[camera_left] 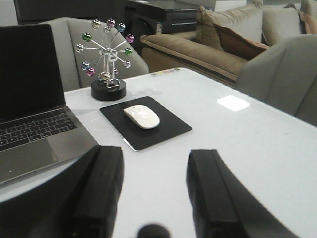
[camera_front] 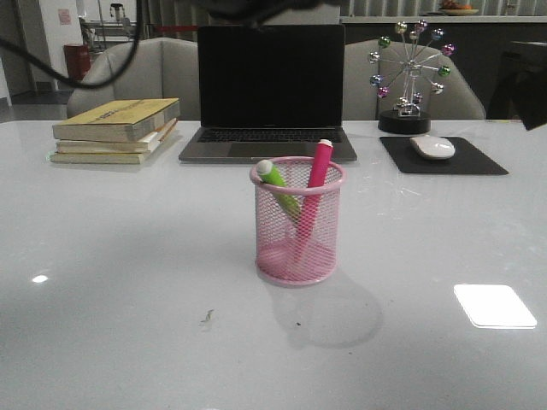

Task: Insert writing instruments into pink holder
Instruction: 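Release the pink marker and raise the left gripper away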

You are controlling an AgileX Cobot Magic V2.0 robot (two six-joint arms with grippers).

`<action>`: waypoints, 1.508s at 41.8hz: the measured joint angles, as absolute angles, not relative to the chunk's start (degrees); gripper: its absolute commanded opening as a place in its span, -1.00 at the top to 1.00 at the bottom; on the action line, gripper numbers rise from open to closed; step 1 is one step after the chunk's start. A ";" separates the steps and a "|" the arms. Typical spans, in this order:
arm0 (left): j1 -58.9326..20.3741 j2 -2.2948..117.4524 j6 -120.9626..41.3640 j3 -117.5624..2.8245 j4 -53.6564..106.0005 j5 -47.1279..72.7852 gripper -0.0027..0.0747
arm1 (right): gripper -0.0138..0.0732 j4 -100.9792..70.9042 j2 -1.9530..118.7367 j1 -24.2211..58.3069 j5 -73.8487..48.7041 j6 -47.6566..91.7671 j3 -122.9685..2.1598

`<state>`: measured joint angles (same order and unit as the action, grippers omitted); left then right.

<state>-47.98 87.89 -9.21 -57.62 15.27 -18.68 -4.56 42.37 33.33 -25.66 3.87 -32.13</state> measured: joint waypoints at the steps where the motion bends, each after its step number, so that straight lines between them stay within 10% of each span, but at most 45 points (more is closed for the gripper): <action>1: -47.98 86.39 -9.21 -57.62 15.10 -16.60 -0.06 | -0.36 -4.56 42.37 33.33 -25.66 3.87 -32.13; 31: -47.98 35.05 -9.83 -38.08 4.34 29.86 -0.06 | -0.36 -4.56 42.37 33.33 -25.66 3.87 -32.13; 54: -47.98 28.18 4.84 -33.83 -9.15 46.36 -0.05 | -0.36 -4.56 42.37 33.33 -25.66 3.87 -32.13; 63: -47.98 28.18 5.62 -33.79 -9.15 46.36 0.46 | 0.13 -4.56 42.37 33.33 -26.31 3.87 -32.13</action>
<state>-47.98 28.18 5.62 -33.79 -9.15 46.36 -4.56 42.37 33.33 -26.31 3.87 -32.13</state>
